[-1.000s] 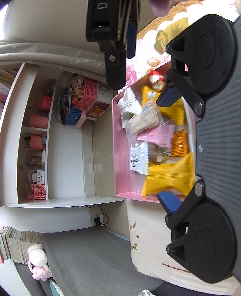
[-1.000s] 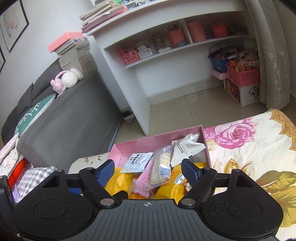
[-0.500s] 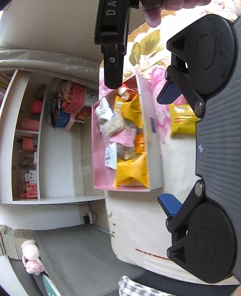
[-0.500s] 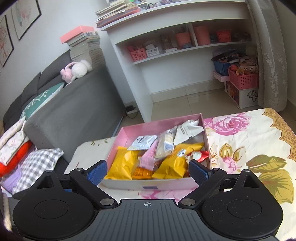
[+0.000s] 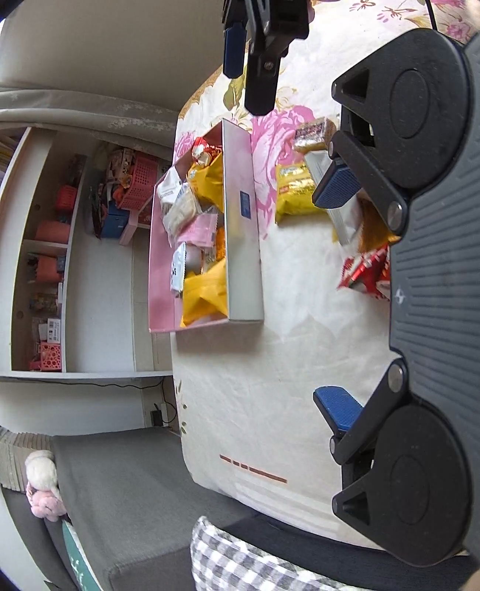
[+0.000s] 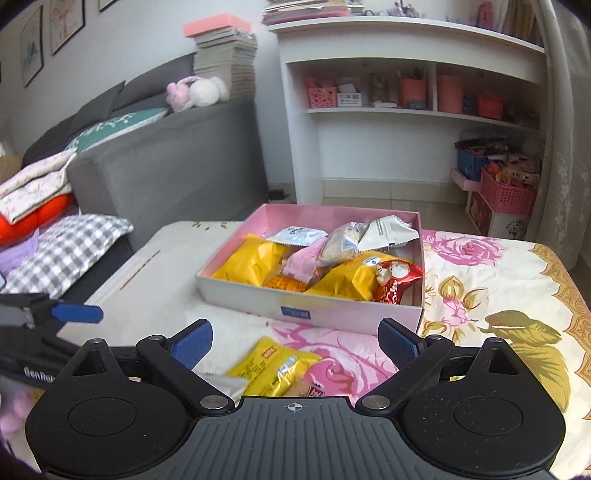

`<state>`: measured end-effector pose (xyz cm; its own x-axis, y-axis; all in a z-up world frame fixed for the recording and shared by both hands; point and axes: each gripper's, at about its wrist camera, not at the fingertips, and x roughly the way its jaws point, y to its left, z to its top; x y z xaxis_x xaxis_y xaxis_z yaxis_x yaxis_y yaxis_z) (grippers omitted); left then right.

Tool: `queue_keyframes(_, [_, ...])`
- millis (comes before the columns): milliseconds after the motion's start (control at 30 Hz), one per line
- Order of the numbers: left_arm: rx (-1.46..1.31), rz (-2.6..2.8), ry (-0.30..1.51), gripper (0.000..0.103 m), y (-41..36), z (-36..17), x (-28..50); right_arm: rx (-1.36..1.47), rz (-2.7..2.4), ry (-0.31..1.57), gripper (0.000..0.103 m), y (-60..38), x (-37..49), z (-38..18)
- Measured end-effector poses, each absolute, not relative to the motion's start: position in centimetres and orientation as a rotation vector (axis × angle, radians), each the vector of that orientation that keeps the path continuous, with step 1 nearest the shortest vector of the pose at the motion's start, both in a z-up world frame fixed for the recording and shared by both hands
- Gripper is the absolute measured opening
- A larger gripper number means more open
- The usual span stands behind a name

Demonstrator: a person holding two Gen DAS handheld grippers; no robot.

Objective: Organize snacks
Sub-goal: 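Withdraw both tools from the box back over the remaining snacks, then grasp a red candy with the left tool while the right grasps the brown square cake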

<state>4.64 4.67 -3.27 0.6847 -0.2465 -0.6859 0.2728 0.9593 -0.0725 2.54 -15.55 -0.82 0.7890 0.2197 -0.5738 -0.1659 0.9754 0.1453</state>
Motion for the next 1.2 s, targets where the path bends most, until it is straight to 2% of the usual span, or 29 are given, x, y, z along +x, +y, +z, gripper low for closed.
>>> queue_keyframes(633, [0.064, -0.377, 0.807, 0.101, 6.5, -6.8, 2.6, 0.000, 0.196, 0.749, 0.098, -15.8, 1.5, -6.5])
queue_keyframes(733, [0.047, -0.398, 0.806, 0.093, 6.2, -7.0, 3.0, -0.017, 0.188, 0.766, 0.098, -15.7, 1.9, -7.2])
queue_keyframes(833, [0.017, -0.415, 0.813, 0.080, 6.0, -7.3, 3.3, -0.010, 0.170, 0.782, 0.098, -15.9, 2.4, -7.8])
queue_keyframes(900, [0.002, -0.427, 0.821, 0.065, 5.7, -7.6, 3.5, 0.003, 0.169, 0.787, 0.098, -16.0, 2.7, -8.1])
queue_keyframes(967, [-0.005, -0.432, 0.813, 0.060, 5.6, -7.6, 3.7, 0.013, 0.171, 0.790, 0.098, -16.0, 3.0, -8.3])
queue_keyframes(1067, [0.006, -0.425, 0.798, 0.038, 5.6, -7.3, 3.9, 0.002, 0.152, 0.774, 0.098, -16.1, 3.3, -8.5])
queue_keyframes(1100, [0.020, -0.409, 0.793, 0.035, 5.6, -7.3, 4.0, -0.003, 0.145, 0.770, 0.098, -16.2, 3.4, -8.4])
queue_keyframes(1200, [0.045, -0.360, 0.770, 0.032, 6.0, -7.3, 4.3, 0.003, 0.101, 0.758, 0.098, -16.9, 3.6, -8.3])
